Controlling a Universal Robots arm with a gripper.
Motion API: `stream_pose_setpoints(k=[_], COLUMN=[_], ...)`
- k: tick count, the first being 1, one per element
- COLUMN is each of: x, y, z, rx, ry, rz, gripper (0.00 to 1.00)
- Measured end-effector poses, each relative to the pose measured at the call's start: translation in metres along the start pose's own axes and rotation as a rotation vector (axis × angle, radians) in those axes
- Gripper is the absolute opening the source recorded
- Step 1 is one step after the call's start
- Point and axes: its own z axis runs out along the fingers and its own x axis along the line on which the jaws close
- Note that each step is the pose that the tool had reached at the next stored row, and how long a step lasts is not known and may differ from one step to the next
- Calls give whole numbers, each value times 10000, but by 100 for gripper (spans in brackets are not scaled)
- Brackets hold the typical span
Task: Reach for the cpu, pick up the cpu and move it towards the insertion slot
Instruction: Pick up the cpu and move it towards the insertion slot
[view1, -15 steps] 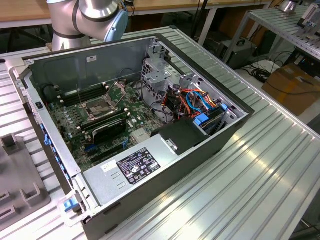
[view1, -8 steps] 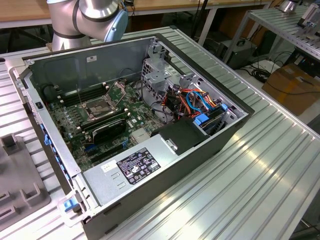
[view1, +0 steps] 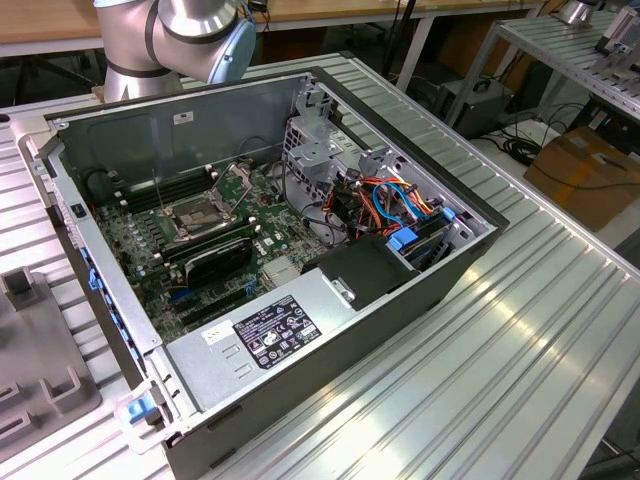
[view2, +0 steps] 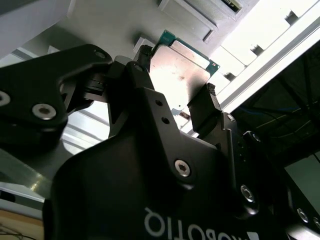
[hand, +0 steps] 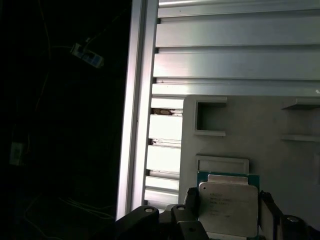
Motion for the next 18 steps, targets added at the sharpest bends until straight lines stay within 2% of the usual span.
stream_pose_setpoints(k=[18], x=[0], y=[2], z=[-79], rx=[-13], ry=[3], rz=[0], gripper=[55])
